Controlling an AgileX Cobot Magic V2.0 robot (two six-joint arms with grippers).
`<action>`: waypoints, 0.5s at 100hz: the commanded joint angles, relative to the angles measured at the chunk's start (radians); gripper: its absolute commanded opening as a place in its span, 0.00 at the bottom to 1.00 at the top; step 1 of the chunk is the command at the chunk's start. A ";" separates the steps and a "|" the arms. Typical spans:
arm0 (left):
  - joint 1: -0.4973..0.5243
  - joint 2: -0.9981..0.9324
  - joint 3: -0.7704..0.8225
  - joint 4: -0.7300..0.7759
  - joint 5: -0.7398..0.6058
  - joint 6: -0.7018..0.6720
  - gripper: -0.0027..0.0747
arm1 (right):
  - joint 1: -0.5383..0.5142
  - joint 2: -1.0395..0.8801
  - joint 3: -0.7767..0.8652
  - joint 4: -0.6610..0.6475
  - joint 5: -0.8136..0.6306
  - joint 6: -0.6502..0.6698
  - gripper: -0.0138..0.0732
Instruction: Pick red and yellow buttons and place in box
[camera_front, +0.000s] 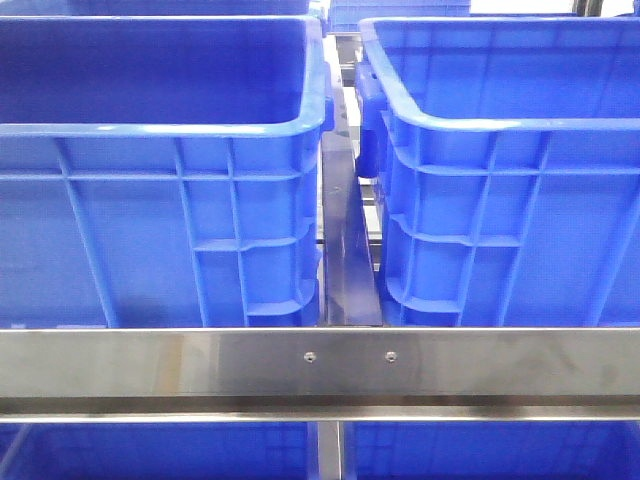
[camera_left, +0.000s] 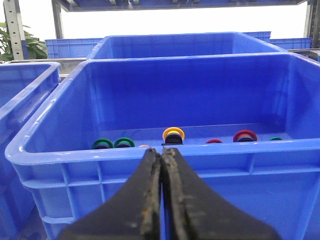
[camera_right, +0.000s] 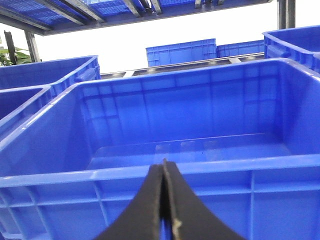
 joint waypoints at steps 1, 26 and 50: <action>0.001 -0.033 0.049 -0.008 -0.079 -0.009 0.01 | 0.000 -0.026 -0.020 -0.007 -0.084 -0.001 0.08; 0.001 -0.033 0.049 -0.008 -0.081 -0.009 0.01 | 0.000 -0.026 -0.020 -0.007 -0.084 -0.001 0.08; 0.001 -0.023 -0.034 -0.037 -0.028 -0.010 0.01 | 0.000 -0.026 -0.020 -0.007 -0.084 -0.001 0.08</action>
